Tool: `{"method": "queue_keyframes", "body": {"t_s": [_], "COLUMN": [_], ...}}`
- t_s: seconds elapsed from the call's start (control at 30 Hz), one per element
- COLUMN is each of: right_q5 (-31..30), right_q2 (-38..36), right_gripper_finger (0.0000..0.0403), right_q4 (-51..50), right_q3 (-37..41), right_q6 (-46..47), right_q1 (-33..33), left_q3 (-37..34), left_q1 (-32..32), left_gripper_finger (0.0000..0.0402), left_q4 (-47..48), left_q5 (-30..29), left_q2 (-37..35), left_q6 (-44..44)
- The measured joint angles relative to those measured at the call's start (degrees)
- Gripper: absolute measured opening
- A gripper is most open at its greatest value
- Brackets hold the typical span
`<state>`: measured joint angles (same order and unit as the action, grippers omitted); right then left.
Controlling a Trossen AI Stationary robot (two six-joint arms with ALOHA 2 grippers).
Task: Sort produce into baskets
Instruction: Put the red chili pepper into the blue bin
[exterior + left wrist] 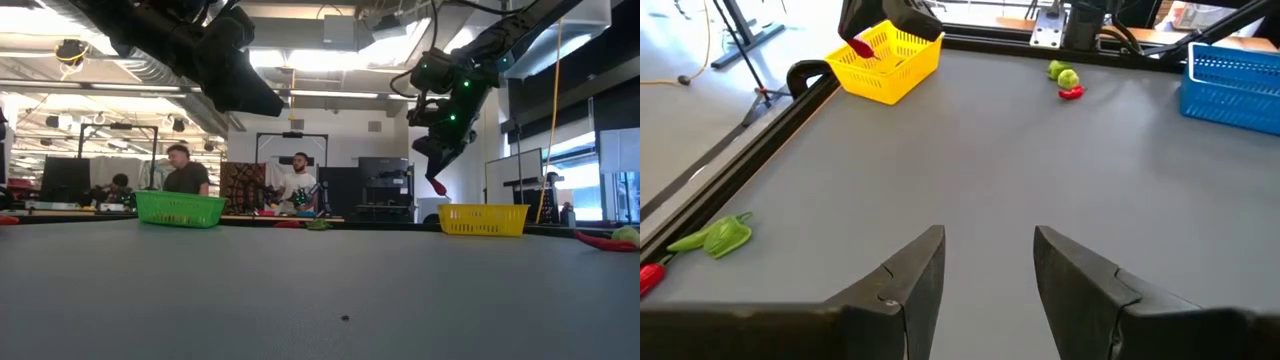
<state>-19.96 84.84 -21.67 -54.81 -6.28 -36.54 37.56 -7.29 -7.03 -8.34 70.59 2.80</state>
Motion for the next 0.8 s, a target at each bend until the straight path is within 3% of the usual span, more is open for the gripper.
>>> {"method": "queue_keyframes", "body": {"t_s": [0.17, 0.33, 0.57, 0.8], "right_q5": [0.28, 4.95, 11.97, 18.70], "right_q2": [-4.44, -11.54, -18.58, -18.82], "right_gripper_finger": [0.0005, 0.0005, 0.0005, 0.0005], "right_q4": [-3.32, -13.65, -25.40, -32.62], "right_q3": [-0.02, -0.02, -0.02, -0.02], "right_q6": [-0.47, 5.62, 18.05, 30.74], "right_q1": [2.62, 9.70, 23.49, 38.62], "left_q3": [0.00, 0.00, 0.00, 0.00], "left_q1": [0.00, 0.00, 0.00, 0.00], "left_gripper_finger": [0.0150, 0.0150, 0.0150, 0.0150], "left_q4": [0.03, 0.05, 0.49, 0.57], "left_q5": [-0.02, -0.02, -0.02, -0.02], "left_q2": [0.00, 0.02, 0.02, 0.02], "left_q6": [-0.82, -0.83, -1.32, -3.23]}}
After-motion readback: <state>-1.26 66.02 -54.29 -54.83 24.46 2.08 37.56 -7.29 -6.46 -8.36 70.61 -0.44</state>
